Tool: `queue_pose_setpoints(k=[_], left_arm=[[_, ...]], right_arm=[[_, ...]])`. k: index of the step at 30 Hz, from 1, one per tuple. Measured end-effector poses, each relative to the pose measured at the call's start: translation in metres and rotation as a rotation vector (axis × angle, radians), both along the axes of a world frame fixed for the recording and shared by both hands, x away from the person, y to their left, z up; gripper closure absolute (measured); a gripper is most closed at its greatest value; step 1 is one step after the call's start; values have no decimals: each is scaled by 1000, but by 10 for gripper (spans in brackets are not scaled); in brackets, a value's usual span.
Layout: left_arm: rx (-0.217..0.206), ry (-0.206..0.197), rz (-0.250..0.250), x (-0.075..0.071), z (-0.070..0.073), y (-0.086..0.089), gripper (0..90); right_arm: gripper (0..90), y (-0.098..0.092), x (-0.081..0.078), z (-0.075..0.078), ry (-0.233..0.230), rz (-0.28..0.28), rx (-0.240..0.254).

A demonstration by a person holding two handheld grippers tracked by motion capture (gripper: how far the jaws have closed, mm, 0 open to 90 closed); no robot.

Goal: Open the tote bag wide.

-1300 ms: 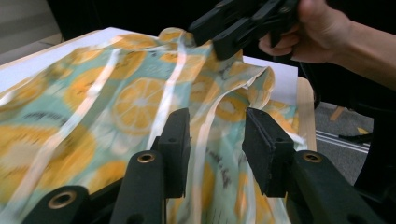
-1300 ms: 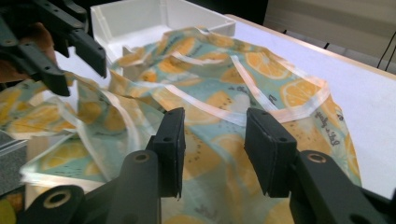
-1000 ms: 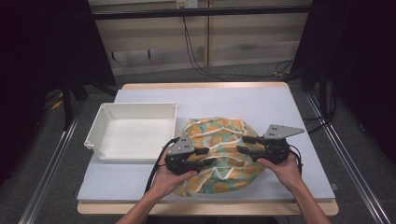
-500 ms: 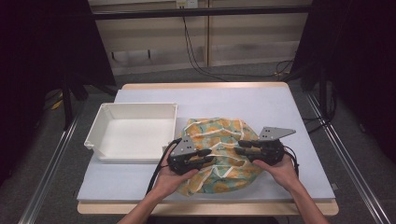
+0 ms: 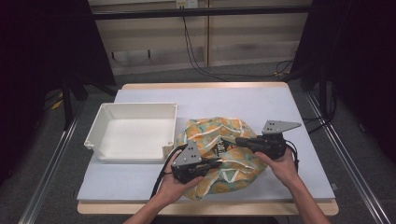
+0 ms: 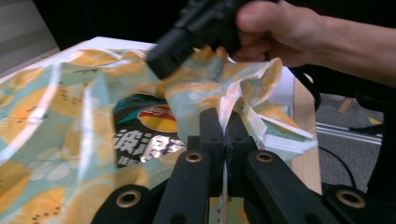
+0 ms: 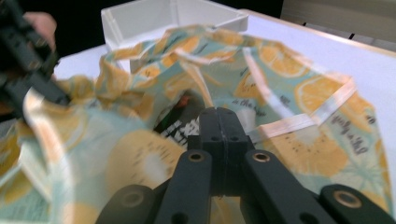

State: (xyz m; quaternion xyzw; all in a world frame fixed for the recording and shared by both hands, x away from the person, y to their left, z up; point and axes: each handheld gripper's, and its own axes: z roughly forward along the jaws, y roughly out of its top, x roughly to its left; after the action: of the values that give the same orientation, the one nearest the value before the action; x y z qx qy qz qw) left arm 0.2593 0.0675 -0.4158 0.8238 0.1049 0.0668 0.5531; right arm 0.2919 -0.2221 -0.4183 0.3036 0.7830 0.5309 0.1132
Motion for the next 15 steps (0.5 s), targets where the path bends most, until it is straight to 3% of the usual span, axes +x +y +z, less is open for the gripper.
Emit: queue_pose_setpoints(k=[3, 8, 12, 15], left_arm=[[12, 0, -24, -7, -1, -2, 897], [103, -39, -115, -22, -7, -8, 897], [129, -34, -140, -32, -14, -11, 900], [135, -33, -155, -36, -17, -12, 900]], right_arm=[[900, -3, 11, 4, 17, -20, 42], [900, -1, 31, 7, 38, -34, 12], [900, -3, 46, 7, 53, -57, 29], [900, -1, 53, 5, 58, -62, 9]])
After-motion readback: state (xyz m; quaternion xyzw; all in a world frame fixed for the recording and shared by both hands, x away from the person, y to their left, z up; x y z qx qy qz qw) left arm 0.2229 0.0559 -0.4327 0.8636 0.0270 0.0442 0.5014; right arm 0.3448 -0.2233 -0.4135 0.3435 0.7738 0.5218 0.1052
